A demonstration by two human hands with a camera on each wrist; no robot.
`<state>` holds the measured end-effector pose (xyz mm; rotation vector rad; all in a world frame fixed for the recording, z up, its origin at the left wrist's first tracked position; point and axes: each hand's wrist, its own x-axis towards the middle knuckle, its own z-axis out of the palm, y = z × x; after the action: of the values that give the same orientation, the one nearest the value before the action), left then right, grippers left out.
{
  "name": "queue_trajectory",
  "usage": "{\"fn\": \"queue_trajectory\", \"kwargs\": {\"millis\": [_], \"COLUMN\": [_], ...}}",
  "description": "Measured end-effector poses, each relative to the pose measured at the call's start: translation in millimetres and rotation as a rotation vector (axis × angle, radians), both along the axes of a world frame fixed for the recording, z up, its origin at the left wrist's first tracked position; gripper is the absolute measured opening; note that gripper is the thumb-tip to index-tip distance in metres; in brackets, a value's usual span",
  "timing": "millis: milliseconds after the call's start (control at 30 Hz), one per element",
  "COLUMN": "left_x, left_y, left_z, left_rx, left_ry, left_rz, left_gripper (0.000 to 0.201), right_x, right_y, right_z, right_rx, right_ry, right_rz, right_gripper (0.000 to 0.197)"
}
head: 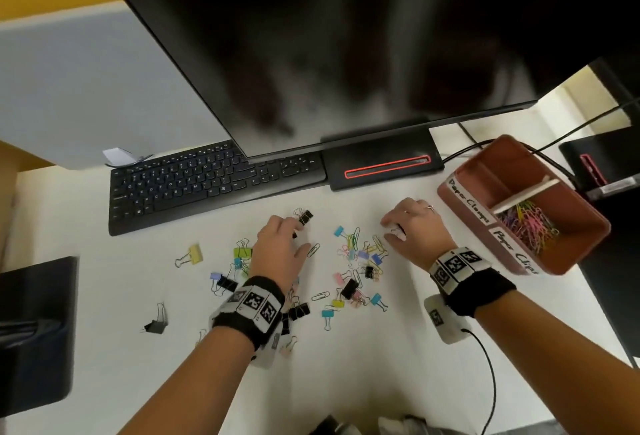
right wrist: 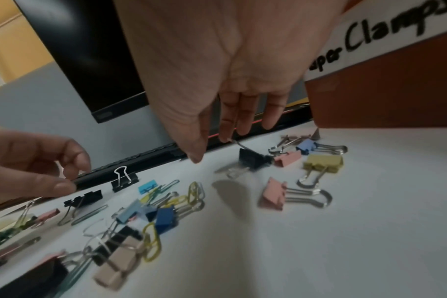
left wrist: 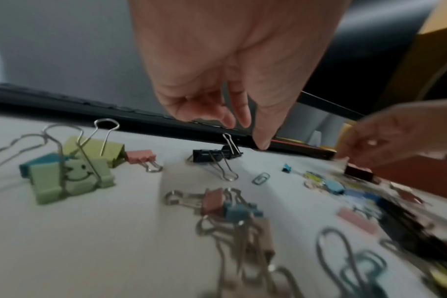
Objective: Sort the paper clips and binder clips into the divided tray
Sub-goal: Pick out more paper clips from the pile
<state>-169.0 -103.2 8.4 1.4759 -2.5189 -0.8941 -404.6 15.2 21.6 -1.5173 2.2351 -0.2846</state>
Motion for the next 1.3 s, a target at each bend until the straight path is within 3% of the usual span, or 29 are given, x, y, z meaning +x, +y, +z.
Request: {"fn": "queue_trajectory", "kwargs": {"millis": [100, 233, 300, 467, 567, 700, 867, 967, 1300], "left_x": [-1, -11, -20, -29, -31, -42, -61, -68, -61], "left_y": [12, 14, 14, 13, 15, 23, 17, 10, -10], "left_z": [-5, -12, -11, -6, 2, 9, 1, 2, -2], "left_rx": [-0.091, -0.083, -0.076, -0.013, 0.111, 0.118, 0.053, 0.006, 0.079], "left_ry": [-0.172, -0.232, -0.252, -0.292, -0.164, -0.050, -0.177, -0.280, -0.316], "left_rz": [-0.155, -0.157, -0.149, -0.164, -0.253, -0.346, -0.470, -0.536, -0.434], "left_gripper": [0.031, 0.024, 0.012, 0.013, 0.008, 0.025, 0.032, 0.027, 0.015], "right_x": [9, 16, 15, 12, 9, 6, 18, 26, 21], "right_y": [-5, -11, -14, -14, -8, -4, -11, -17, -28], "right_z": [2, 0, -1, -3, -1, 3, 3, 2, -16], "right_rx": [0.067, 0.224, 0.262, 0.316, 0.313, 0.237, 0.196, 0.205, 0.353], "right_ry": [0.008, 0.126, 0.087, 0.082, 0.053, 0.038, -0.039, -0.176, -0.182], "right_rz": [0.188, 0.347, 0.332, 0.317, 0.276, 0.207, 0.242, 0.231, 0.156], "right_gripper": [0.032, 0.039, 0.031, 0.022, 0.023, 0.021, 0.019, 0.032, 0.032]}}
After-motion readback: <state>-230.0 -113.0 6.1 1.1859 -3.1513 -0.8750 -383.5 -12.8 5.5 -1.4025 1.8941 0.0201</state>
